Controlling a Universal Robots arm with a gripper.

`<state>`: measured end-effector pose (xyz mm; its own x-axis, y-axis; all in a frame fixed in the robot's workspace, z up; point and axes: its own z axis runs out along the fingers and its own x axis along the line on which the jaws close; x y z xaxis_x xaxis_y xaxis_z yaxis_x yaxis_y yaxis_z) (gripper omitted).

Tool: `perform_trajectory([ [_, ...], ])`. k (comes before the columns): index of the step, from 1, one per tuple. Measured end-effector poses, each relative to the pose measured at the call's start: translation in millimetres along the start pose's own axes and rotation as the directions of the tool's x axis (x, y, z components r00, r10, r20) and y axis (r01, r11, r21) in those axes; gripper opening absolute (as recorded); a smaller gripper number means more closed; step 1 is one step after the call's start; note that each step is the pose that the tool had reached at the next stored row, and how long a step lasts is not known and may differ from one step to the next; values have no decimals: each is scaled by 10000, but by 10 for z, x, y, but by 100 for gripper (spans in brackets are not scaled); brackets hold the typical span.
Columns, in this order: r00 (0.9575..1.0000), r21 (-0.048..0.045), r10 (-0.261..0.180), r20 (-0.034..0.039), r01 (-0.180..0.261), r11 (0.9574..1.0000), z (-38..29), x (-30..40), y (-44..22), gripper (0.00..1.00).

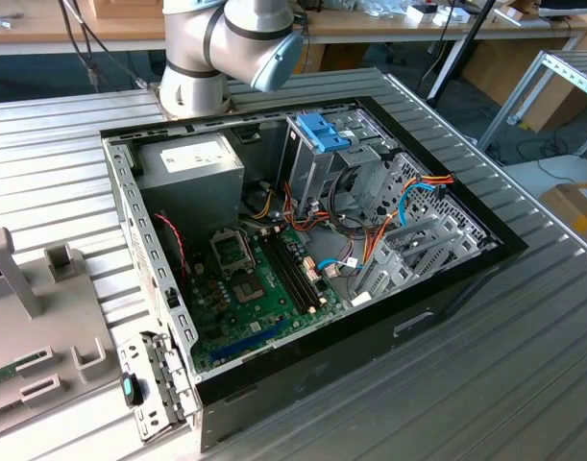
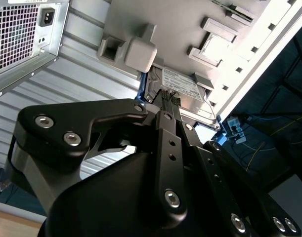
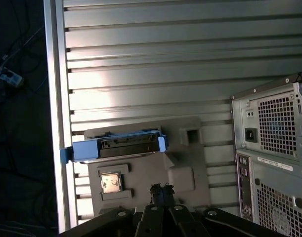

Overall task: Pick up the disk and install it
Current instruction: 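Reach for the disk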

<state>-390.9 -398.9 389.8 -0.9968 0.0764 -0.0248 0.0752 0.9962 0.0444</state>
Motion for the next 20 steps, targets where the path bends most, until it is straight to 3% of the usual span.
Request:
perform_trajectory([
  [2, 10000, 0, -1, -1, 1, 10000, -1, 34, -3, 11],
  [5, 10000, 1, -1, -2, 1, 10000, -2, 157, -12, 11],
  [11, 10000, 1, -1, -1, 1, 10000, 11, 167, 86, 11],
  [20, 10000, 1, -1, -1, 1, 10000, 20, 171, 131, 11],
])
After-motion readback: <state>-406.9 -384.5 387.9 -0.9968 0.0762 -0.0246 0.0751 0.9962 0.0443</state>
